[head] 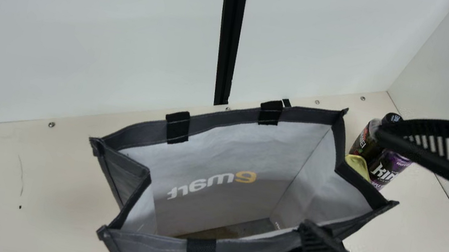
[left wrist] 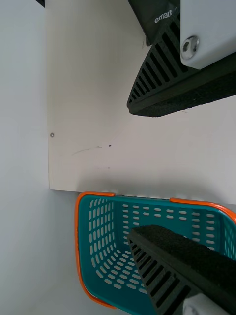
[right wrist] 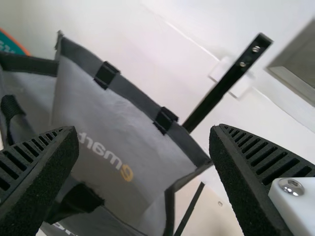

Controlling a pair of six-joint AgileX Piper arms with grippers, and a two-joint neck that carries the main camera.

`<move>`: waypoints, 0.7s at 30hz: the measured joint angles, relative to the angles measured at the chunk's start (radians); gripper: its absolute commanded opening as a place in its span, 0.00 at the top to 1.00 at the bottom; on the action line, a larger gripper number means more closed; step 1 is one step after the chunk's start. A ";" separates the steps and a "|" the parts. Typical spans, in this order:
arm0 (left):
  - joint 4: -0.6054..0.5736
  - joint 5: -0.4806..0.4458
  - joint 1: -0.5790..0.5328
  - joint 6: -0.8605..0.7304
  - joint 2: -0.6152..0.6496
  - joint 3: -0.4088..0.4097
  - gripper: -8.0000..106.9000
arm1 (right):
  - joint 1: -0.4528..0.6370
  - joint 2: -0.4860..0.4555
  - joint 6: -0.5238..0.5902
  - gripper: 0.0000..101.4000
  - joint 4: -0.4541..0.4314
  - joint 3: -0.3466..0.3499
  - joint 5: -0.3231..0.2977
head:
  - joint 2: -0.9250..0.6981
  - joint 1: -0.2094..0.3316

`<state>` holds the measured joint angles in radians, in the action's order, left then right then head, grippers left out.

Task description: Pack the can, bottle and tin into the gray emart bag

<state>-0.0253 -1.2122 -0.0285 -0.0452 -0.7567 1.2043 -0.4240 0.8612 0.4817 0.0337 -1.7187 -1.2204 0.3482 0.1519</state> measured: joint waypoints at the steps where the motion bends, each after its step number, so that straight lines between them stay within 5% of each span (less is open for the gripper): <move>1: 0.000 0.000 0.000 0.000 0.000 0.000 0.15 | 0.009 0.000 -0.003 0.10 -0.001 -0.007 0.000 | 0.000 0.000; 21: 0.000 0.000 0.000 0.000 0.000 0.000 0.15 | 0.203 0.026 -0.167 0.10 -0.149 -0.059 0.000 | 0.000 0.000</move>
<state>-0.0253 -1.2122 -0.0285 -0.0452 -0.7567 1.2043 -0.2214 0.8868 0.3145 -0.1154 -1.7773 -1.2202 0.3482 0.1519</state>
